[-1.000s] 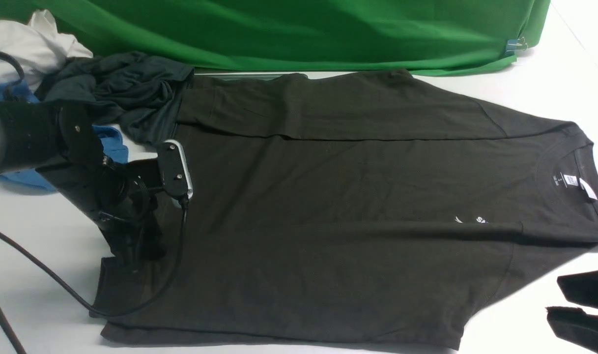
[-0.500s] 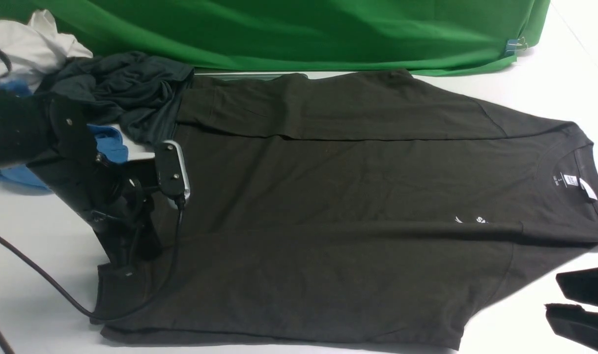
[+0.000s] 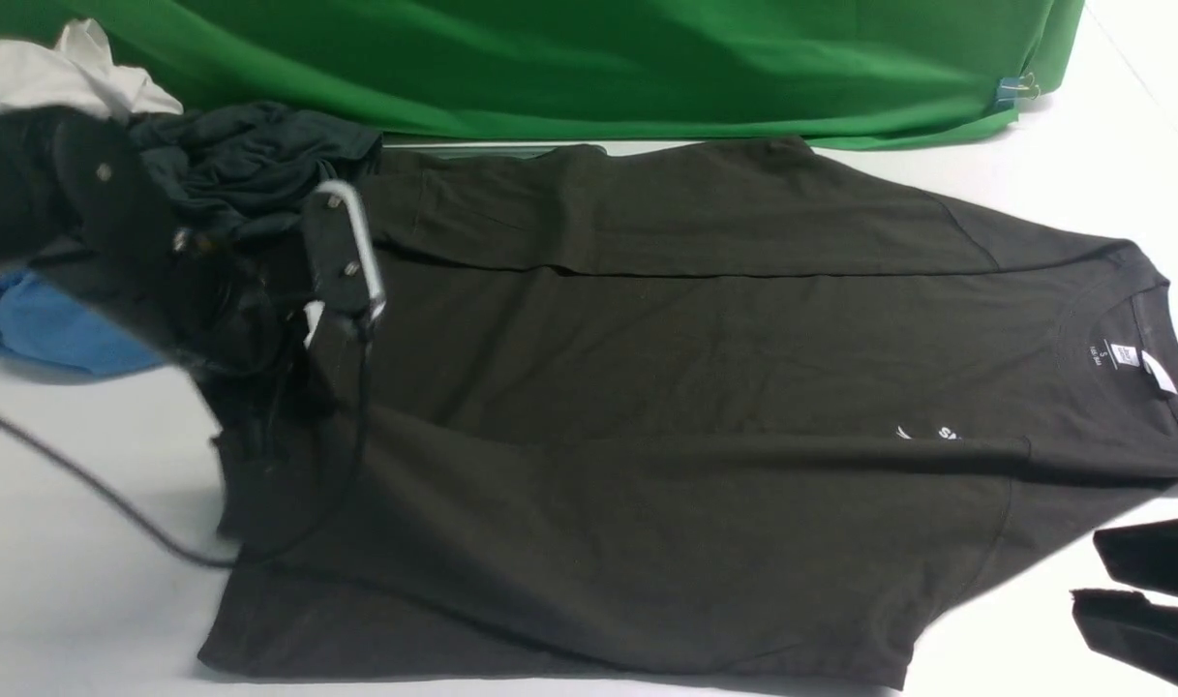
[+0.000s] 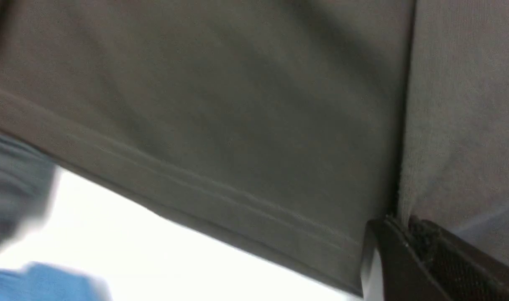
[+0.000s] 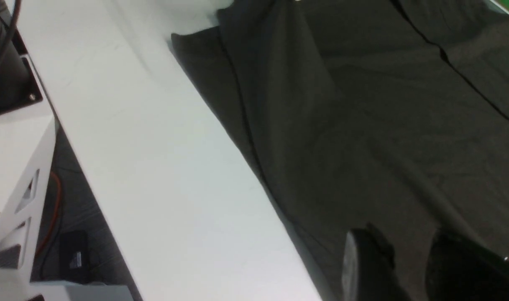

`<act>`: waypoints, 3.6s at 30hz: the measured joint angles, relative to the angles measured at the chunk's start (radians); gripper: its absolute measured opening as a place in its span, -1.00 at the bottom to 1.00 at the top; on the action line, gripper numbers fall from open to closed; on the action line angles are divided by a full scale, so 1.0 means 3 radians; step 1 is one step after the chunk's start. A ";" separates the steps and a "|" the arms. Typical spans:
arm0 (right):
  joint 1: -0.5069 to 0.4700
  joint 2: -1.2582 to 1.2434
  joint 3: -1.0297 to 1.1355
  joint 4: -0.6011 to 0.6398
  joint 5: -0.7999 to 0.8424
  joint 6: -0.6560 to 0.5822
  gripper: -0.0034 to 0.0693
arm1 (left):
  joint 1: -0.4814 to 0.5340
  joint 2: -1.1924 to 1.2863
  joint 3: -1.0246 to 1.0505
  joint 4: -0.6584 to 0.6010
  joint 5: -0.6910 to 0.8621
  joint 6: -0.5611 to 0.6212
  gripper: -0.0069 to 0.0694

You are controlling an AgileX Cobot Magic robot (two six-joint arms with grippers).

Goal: Fold a long-sleeved shirt on a white desktop.
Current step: 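Fold the left side of the black T-shirt inward over its body, then grab the top left corner of the dark shirt with the left gripper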

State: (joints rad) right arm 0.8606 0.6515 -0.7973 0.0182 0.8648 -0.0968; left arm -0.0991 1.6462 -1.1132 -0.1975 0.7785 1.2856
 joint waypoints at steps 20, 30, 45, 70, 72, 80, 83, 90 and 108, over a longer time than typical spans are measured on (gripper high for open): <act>0.0000 0.0215 -0.0012 -0.0705 -0.0060 0.0967 -0.25 | -0.0062 0.0646 -0.1317 0.0329 0.0415 -0.0558 -0.71; 0.0000 0.0439 -0.0012 -0.0745 -0.0064 0.1057 -0.25 | -0.0062 0.1139 -0.1737 0.0341 0.0416 -0.0664 -0.71; 0.0000 0.0743 -0.0015 -0.0792 -0.0209 0.1451 0.19 | -0.0062 0.1547 -0.1741 0.0436 -0.0771 -0.0828 0.32; -0.0418 0.3126 -0.0022 -0.0833 -0.0941 0.0703 0.32 | -0.0128 -0.0024 -0.0599 0.0169 -0.0078 -0.2288 -0.77; -0.0500 0.3195 -0.0022 -0.0836 -0.0997 0.0714 0.27 | -0.0128 -0.0179 -0.0470 0.0166 -0.0228 -0.2288 -0.77; -0.0549 0.3218 -0.0022 -0.0770 -0.0983 0.0793 -0.67 | -0.0128 -0.0422 -0.0389 0.0149 -0.0337 -0.2288 -0.77; -0.0549 0.3210 -0.0022 -0.0704 -0.0909 0.0799 -0.79 | -0.0128 -0.0426 -0.0389 0.0179 -0.0306 -0.2288 -0.77; -0.0475 0.2916 -0.0022 -0.0624 -0.0439 0.0885 -0.82 | -0.0128 -0.0446 -0.0387 0.0399 -0.0113 -0.2289 -0.77; -0.0471 0.2812 -0.0240 -0.0670 -0.0230 0.0802 0.48 | 0.0142 -0.0201 -0.0278 0.0160 -0.0034 -0.2309 -0.52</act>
State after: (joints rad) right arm 0.7194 1.4950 -0.8693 -0.1827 0.7957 0.1438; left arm -0.0564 1.5861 -1.1967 -0.1495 0.7684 0.5928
